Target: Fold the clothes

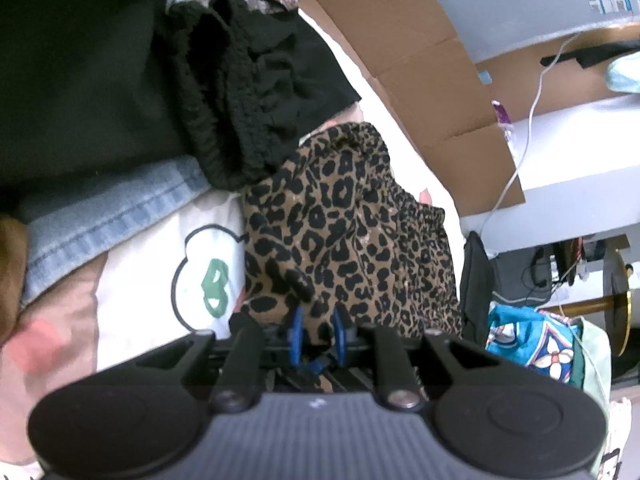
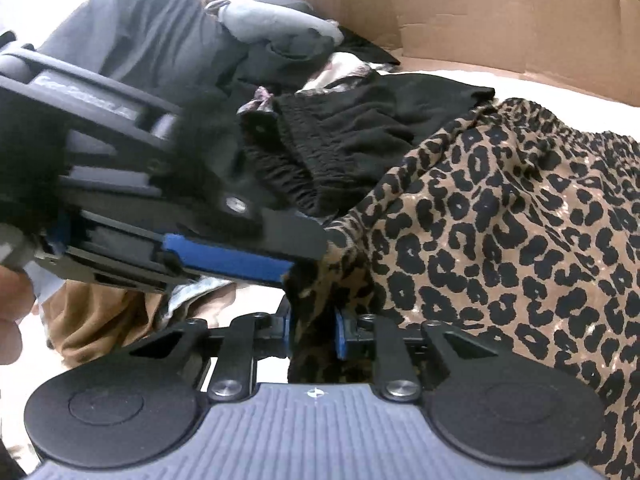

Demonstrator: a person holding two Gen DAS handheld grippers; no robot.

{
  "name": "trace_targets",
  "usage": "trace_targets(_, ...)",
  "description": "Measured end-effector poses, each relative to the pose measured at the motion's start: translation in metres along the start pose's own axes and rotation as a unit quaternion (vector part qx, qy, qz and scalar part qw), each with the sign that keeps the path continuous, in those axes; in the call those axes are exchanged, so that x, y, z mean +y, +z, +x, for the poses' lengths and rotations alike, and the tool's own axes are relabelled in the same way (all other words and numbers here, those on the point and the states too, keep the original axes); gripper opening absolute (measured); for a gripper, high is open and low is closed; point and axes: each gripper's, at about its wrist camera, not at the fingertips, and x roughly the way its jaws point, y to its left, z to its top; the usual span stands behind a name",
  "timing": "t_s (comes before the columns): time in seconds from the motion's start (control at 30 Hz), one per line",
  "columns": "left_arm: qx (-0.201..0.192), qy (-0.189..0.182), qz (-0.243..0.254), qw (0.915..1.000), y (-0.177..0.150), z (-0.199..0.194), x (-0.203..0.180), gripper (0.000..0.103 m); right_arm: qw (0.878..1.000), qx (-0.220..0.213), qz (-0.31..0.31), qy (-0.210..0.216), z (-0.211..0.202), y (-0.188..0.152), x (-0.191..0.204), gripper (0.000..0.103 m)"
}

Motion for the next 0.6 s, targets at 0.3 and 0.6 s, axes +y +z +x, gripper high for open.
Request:
trace_targets(0.3, -0.026, 0.039, -0.022, 0.9987, 0.002, -0.021, 0.019, 0.030, 0.999, 0.006, 0.037, -0.011, 0.002, 0.002, -0.011, 0.026)
trace_targets(0.6, -0.029, 0.105, -0.061, 0.9922, -0.012, -0.043, 0.041, 0.033, 0.998, -0.012, 0.056, -0.022, -0.006, 0.012, -0.016, 0.020)
